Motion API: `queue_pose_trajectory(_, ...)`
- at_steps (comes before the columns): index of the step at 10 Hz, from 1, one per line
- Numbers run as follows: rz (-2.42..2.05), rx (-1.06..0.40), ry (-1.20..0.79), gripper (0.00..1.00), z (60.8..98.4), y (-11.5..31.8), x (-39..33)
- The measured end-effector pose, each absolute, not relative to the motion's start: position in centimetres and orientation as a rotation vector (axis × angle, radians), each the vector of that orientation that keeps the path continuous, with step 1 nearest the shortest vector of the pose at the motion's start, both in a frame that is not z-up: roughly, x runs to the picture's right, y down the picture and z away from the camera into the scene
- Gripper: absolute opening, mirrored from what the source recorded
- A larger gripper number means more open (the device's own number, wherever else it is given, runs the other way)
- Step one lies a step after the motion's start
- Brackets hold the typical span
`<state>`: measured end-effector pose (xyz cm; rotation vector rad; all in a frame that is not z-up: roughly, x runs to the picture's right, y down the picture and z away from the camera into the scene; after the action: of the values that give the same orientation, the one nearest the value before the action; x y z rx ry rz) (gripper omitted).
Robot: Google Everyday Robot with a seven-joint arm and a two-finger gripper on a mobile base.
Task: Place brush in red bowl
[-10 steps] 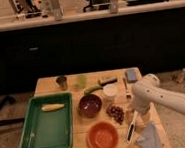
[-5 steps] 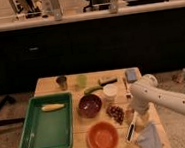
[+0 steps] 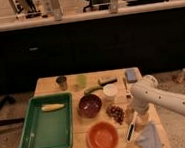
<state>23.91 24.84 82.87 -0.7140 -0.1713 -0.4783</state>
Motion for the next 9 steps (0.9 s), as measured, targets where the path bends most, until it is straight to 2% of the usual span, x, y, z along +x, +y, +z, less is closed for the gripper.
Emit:
queue_pose_trajectory(1,-0.484,-0.721,-0.168,0.77,83.0,25.06,23.92)
queue_pose_trajectory(2,-0.494,-0.73,-0.164,0.69,83.14,25.34,23.9)
queue_pose_trajectory(8,-0.513,-0.737,-0.169,0.07,82.98,25.02,23.28)
queue_pose_trajectory(9,-0.514,-0.743,-0.167,0.01,82.91,25.24,23.45)
